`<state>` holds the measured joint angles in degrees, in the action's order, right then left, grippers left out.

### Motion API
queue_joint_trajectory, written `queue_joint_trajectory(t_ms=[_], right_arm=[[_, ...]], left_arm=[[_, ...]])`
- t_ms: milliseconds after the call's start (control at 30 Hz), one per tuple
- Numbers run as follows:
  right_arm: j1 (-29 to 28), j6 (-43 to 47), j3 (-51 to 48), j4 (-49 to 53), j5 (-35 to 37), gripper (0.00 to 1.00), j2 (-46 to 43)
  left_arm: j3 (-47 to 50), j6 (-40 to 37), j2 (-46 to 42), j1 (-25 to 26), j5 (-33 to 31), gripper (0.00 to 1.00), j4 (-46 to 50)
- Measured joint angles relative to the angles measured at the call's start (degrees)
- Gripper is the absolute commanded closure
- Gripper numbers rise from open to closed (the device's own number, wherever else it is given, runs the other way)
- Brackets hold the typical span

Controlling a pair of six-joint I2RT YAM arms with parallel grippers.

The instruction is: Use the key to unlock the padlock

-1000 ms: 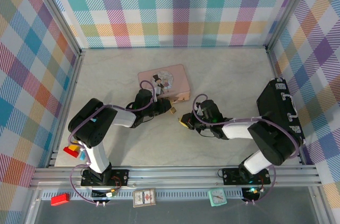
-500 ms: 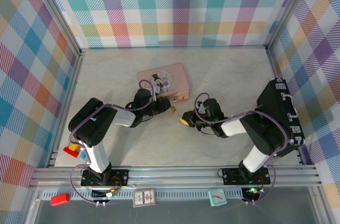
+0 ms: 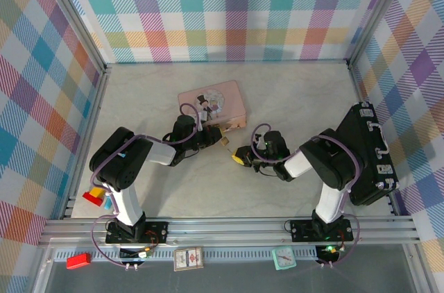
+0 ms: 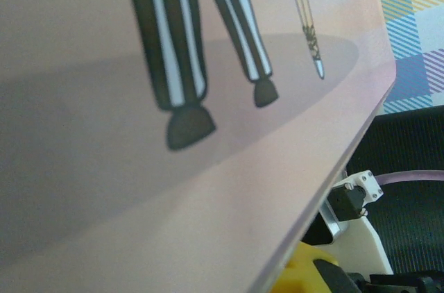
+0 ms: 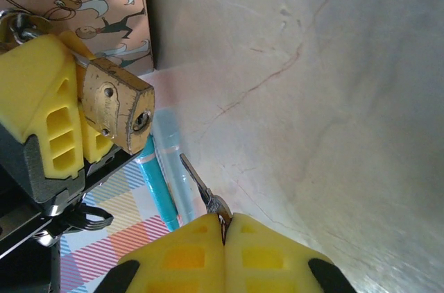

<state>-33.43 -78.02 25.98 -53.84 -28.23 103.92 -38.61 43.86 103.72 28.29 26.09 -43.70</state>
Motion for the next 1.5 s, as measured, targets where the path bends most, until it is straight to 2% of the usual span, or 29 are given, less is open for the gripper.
queue_joint_trajectory(t_ms=[367,1500], right_arm=[[0.48,-4.15,-0.07,-10.88,-0.96,1.00,5.60],[1.95,-6.03,-0.90,-17.42,-0.98,1.00,7.69]], left_arm=[[0.00,0.26,0.04,0.00,0.02,0.92,-0.24],[0.61,1.36,0.70,-0.33,0.42,0.92,-3.41]])
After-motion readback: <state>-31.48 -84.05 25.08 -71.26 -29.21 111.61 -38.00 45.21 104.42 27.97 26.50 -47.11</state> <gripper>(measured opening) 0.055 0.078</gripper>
